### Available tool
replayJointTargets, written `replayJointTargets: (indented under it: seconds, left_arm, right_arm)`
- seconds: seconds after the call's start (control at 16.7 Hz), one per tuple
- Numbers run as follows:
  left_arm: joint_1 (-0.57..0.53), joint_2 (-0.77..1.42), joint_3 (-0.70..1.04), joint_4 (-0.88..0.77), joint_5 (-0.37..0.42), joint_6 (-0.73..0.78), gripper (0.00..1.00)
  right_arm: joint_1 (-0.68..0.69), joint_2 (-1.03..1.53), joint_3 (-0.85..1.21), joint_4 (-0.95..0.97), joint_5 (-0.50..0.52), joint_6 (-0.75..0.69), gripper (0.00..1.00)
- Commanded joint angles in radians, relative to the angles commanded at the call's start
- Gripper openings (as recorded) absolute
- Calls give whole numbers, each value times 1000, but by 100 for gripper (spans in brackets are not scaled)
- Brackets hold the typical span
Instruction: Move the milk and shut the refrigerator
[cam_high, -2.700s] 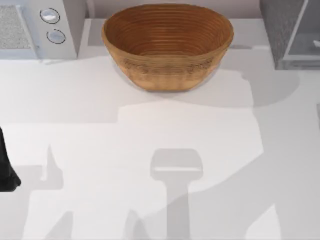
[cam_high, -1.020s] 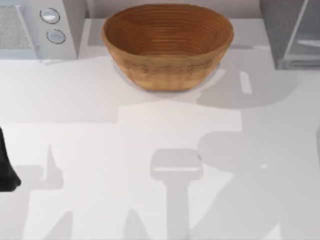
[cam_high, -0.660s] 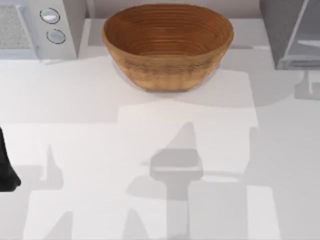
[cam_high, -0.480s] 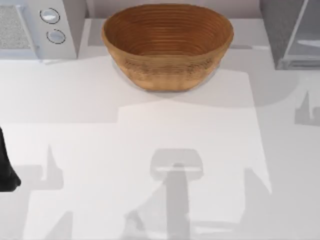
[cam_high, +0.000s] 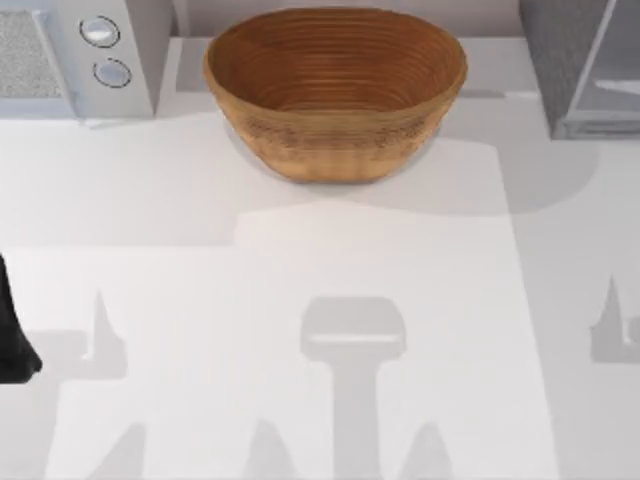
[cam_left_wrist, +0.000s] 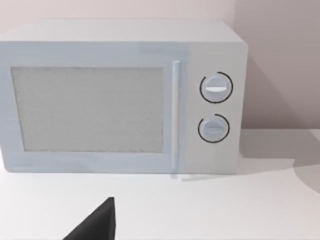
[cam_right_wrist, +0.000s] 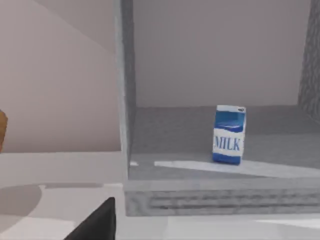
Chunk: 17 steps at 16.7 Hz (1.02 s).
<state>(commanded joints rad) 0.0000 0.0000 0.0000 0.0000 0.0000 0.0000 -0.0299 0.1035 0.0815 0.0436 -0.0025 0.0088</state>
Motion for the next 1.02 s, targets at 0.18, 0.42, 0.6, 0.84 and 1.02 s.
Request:
replayJointTargets:
  seconds: [0.18,0.42,0.6,0.84,1.02]
  left_arm:
    - [0,0,0,0,0,0,100]
    - [0,0,0,0,0,0,100]
    - [0,0,0,0,0,0,100]
    - [0,0,0,0,0,0,100]
    - [0,0,0,0,0,0,100]
  right_arm:
    - [27,-94,-73,-39,2,-8,100]
    - [30,-103,-82,-44,3,-9,100]
    - [27,-101,-79,-43,2,-8,100]
    - [32,-175,-17,-151,-2,-7,100]
    - [33,-286,74,-340,-2,-9,100]
